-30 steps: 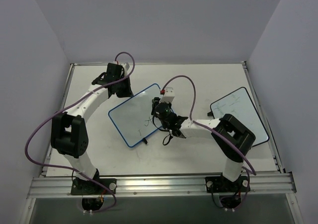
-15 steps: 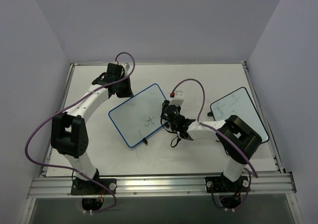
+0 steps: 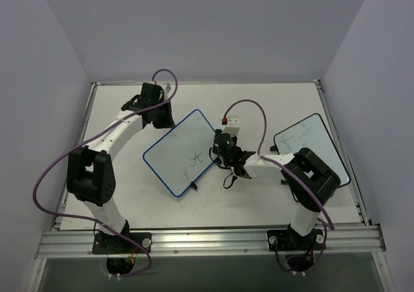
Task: Erase the whiteboard
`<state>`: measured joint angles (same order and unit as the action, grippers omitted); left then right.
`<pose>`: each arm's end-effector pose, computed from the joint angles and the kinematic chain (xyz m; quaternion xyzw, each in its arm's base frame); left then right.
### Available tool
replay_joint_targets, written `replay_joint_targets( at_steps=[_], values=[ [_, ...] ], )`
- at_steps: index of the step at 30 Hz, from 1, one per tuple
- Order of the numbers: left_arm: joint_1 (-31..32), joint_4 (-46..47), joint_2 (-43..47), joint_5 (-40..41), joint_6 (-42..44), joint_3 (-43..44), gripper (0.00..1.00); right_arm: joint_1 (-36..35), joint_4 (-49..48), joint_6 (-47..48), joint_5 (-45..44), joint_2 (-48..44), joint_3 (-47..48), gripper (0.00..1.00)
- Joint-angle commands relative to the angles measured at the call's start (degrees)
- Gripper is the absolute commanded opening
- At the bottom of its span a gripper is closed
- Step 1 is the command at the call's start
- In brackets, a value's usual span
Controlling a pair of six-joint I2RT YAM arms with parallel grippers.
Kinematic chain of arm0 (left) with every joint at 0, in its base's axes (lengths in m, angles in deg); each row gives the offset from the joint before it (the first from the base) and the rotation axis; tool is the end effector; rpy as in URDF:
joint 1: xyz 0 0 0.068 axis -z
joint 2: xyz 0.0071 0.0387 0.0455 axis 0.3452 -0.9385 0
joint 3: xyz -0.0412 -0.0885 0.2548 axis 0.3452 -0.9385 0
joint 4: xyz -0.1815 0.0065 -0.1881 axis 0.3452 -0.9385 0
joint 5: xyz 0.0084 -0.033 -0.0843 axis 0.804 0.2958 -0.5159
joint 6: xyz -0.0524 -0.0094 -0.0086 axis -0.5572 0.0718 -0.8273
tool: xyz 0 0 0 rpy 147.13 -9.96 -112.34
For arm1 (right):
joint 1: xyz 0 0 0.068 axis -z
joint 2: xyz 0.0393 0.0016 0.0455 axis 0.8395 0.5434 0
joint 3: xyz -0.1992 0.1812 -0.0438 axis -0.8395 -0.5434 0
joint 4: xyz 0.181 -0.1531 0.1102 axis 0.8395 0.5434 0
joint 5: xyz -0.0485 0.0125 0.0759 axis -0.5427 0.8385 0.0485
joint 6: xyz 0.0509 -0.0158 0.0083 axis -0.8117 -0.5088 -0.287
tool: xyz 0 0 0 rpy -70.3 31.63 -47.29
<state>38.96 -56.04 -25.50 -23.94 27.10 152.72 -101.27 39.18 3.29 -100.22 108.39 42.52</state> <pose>0.3666 -0.1305 0.2697 0.0031 0.9369 -0.1863 0.2959 0.2656 0.2355 0.1800 0.0181 0.7976 0.1804 0.5753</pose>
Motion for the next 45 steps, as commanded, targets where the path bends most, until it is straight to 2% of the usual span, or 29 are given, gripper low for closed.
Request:
replay_joint_targets(
  at_steps=[1, 18, 25, 33, 45],
  values=[
    [0.40, -0.71, 0.54, -1.31, 0.89, -0.06, 0.02, -0.29, 2.67, 1.25, 1.34, 1.72, 4.64, 0.00],
    [0.57, -0.62, 0.45, -1.49, 1.06, -0.15, 0.02, -5.91, 9.96, 5.03, 1.69, 10.24, 25.71, 0.00],
    [0.57, -0.62, 0.53, -1.49, 1.15, -0.24, 0.02, -6.27, 11.29, 5.56, 2.66, 12.62, 29.60, 0.00],
    [0.66, -0.62, 0.53, -1.57, 1.15, -0.24, 0.02, -6.27, 9.62, 4.42, 2.31, 11.48, 25.83, 0.00],
    [0.92, -0.71, 0.97, -1.57, 0.97, 0.03, 0.02, -7.05, 5.58, 0.55, -0.06, 3.66, 10.37, 0.00]
  ],
)
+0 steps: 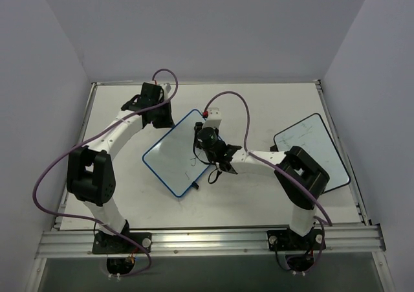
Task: Erase the whiteboard
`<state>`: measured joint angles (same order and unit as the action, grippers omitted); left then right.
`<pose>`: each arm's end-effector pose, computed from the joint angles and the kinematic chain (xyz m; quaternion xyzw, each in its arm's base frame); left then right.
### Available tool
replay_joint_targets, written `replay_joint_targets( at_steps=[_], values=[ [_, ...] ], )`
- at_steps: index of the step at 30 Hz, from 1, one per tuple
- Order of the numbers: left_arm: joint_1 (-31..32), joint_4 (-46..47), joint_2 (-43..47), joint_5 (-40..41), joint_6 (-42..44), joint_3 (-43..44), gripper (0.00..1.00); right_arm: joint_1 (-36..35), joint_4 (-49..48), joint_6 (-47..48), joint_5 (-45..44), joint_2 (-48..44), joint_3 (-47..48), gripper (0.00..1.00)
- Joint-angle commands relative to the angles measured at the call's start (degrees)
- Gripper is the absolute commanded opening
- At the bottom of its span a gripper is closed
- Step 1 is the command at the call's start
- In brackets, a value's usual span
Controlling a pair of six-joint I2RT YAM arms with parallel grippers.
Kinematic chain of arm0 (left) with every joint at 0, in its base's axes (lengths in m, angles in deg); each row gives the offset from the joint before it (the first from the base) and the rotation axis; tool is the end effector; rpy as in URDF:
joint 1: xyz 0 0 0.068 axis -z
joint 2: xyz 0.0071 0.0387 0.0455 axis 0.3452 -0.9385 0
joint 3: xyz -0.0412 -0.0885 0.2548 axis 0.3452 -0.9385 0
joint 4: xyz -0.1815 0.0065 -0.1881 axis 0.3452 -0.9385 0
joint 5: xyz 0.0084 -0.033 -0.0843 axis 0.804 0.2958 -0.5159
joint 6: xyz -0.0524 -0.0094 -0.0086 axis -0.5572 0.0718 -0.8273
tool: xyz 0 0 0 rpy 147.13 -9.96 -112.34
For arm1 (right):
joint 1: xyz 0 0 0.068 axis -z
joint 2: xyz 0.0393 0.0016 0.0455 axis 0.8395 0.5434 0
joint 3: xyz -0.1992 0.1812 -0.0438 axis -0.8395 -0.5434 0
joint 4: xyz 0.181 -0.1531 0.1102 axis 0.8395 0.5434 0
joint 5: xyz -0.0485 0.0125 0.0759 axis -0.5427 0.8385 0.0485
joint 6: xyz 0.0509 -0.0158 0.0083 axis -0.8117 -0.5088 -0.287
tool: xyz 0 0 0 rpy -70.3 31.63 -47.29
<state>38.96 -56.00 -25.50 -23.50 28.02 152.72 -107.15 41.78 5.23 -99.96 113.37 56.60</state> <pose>0.3668 -0.1302 0.2697 0.0094 0.9369 -0.1807 0.2990 0.2713 0.2990 0.2197 -0.0203 0.7664 0.2346 0.5976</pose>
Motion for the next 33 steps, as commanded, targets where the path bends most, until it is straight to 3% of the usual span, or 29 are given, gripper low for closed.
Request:
replay_joint_targets(
  at_steps=[1, 17, 33],
  values=[
    [0.92, -0.75, 0.97, -1.92, -0.03, 0.03, 0.02, -1.61, 2.89, -1.74, -0.68, -1.94, -4.41, 0.00],
    [2.15, -0.84, 1.76, -1.31, -0.47, -0.06, 0.02, -8.56, -5.98, -6.32, -4.46, -1.33, -14.88, 0.00],
    [2.68, -0.92, 1.94, -1.22, -0.47, 0.03, 0.02, -15.68, -5.11, -4.12, -6.66, 2.01, -7.24, 0.00]
  ],
)
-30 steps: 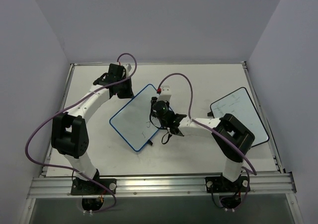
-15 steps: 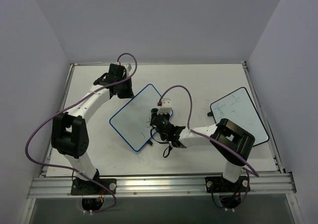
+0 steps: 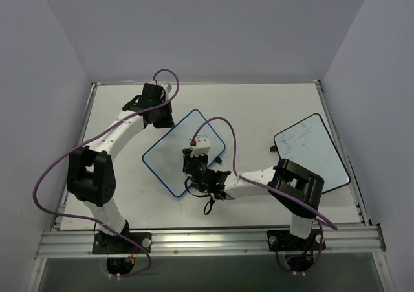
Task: Erase the whiteboard
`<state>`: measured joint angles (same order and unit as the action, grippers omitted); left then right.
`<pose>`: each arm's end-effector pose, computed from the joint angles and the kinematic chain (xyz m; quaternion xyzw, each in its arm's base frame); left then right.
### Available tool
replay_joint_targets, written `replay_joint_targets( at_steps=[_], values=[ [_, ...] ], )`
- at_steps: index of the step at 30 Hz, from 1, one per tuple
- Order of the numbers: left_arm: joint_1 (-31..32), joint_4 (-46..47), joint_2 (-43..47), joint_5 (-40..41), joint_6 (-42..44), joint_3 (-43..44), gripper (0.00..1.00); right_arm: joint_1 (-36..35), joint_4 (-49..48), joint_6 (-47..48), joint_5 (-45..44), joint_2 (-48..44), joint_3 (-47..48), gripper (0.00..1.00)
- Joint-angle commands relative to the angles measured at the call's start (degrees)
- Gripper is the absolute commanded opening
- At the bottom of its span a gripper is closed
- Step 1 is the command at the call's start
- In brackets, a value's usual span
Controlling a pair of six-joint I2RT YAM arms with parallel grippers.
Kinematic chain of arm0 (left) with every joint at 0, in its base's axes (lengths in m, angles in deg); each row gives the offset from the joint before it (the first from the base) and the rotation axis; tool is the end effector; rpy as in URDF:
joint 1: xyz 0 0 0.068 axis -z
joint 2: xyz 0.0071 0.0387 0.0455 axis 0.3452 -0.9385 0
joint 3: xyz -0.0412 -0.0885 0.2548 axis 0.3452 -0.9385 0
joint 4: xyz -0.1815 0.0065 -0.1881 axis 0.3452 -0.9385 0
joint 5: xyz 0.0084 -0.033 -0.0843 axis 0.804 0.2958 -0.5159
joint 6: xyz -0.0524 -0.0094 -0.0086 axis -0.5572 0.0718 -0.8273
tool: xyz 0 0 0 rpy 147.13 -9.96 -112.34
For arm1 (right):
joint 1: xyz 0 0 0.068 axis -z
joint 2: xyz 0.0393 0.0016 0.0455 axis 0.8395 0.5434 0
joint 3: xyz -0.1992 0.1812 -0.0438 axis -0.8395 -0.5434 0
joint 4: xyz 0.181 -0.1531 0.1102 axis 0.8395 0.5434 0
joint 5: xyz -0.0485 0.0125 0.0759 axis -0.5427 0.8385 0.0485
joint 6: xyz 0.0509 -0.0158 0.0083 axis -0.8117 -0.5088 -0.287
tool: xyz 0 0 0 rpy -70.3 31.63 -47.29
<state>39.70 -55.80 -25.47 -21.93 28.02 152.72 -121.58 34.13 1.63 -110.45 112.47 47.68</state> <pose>0.3657 -0.1341 0.2700 0.0108 0.9370 -0.1713 0.3043 0.1813 0.3298 0.1917 -0.0348 0.7613 0.2648 0.5908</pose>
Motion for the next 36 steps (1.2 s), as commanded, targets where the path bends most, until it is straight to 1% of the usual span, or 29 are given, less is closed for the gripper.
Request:
replay_joint_targets(
  at_steps=[1, 10, 24, 29, 33, 36],
  values=[
    [1.94, -1.12, 1.92, -2.88, -0.47, 0.03, 0.02, -1.34, 2.45, -0.60, 3.92, 3.08, 1.68, 0.00],
    [2.03, -1.12, 1.83, -2.88, -0.39, 0.12, 0.02, 1.38, 3.16, -2.36, 2.43, 3.26, -1.12, 0.00],
    [2.03, -1.12, 1.57, -2.71, -0.21, 0.12, 0.02, 7.36, 2.63, -6.58, 2.69, -0.16, -9.56, 0.00],
    [2.03, -1.12, 1.66, -2.79, -0.21, 0.03, 0.02, 8.06, 4.91, -8.24, 2.51, 0.01, -9.21, 0.00],
    [2.03, -1.03, 1.57, -2.79, -0.30, 0.03, 0.02, 7.80, 1.59, -8.86, 5.76, 1.23, -9.57, 0.00],
    [2.03, -1.03, 1.66, -2.71, -0.30, -0.06, 0.02, 6.23, -1.49, -8.95, 7.34, 2.73, -9.13, 0.00]
  ],
)
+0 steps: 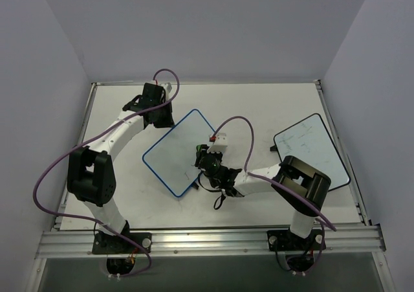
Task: Erase the whiteboard
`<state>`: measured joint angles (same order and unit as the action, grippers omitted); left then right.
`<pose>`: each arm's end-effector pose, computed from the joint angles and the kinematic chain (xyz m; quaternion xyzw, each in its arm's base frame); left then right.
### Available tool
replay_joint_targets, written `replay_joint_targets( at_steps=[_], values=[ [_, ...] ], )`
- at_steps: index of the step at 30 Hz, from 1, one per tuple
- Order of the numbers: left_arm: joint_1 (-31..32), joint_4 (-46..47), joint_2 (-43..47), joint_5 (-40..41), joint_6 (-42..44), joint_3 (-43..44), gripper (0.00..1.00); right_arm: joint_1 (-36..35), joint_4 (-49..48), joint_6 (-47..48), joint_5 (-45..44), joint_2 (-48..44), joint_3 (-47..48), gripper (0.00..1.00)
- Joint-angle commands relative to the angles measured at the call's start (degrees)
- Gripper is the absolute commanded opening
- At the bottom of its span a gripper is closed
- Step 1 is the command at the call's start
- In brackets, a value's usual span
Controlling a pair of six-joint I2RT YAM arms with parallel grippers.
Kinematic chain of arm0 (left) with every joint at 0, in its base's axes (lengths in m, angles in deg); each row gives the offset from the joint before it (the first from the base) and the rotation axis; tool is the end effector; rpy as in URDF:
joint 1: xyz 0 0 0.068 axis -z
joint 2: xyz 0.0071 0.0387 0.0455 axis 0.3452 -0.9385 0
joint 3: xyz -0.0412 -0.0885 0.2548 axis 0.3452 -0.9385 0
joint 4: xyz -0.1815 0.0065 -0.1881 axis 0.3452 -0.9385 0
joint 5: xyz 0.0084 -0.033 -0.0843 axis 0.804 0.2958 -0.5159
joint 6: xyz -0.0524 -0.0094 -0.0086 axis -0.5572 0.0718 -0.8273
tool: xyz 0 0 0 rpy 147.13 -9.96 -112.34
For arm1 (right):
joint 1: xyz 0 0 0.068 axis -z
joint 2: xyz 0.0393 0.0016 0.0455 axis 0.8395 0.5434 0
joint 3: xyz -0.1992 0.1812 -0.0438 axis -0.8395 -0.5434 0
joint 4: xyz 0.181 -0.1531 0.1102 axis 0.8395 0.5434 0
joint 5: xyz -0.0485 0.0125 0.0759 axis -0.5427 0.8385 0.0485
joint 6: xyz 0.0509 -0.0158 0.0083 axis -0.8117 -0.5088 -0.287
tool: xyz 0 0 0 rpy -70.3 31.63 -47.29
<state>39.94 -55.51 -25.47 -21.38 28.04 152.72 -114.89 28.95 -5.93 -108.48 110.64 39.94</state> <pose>0.3657 -0.1355 0.2704 0.0115 0.9363 -0.1685 0.3079 0.2042 0.2856 0.1727 0.0468 0.7654 0.2762 0.5794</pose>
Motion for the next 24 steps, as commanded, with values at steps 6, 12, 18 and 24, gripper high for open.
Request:
replay_joint_targets(
  at_steps=[6, 12, 18, 24],
  values=[
    [1.79, -1.23, 1.92, -3.16, -0.23, -0.15, 0.02, -3.37, 2.10, -1.04, 5.83, 6.06, 1.16, 0.00],
    [1.79, -1.23, 1.92, -3.25, -0.23, -0.15, 0.02, -6.18, 3.50, -0.60, 4.51, 6.68, 3.53, 0.00],
    [1.79, -1.06, 1.92, -3.34, -0.32, -0.32, 0.02, -7.94, 3.94, -1.12, 3.28, 6.24, 3.36, 0.00],
    [1.87, -1.05, 1.92, -3.34, -0.32, -0.41, 0.02, -8.91, 3.24, -2.44, 2.75, 5.80, 2.04, 0.00]
  ],
)
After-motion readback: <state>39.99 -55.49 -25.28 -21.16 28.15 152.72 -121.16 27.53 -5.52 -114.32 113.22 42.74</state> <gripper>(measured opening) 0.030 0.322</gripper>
